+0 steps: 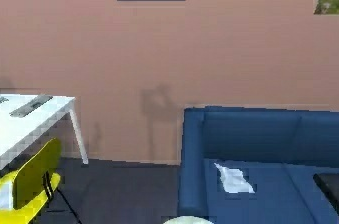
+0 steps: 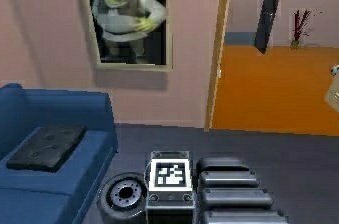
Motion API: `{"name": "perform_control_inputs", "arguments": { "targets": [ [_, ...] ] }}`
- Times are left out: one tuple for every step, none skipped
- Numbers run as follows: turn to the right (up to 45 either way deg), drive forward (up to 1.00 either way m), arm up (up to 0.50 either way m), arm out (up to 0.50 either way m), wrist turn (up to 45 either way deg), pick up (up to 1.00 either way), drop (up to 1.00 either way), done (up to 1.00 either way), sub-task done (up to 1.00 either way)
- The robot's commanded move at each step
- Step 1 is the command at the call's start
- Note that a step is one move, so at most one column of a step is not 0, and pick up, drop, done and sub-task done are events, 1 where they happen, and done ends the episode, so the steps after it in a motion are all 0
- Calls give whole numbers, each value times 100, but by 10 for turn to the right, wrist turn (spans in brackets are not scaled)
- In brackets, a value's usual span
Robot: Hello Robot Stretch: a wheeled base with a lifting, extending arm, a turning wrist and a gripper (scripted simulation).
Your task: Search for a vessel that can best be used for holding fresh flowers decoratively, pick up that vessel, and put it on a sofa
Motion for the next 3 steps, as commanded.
{"name": "perform_control_inputs", "arguments": {
  "targets": [
    [-450, 0, 0, 0, 0, 0, 0, 0, 0],
    [-270, 0, 0, 0, 0, 0, 0, 0, 0],
    [450, 0, 0, 0, 0, 0, 0, 0, 0]
  ]
}}
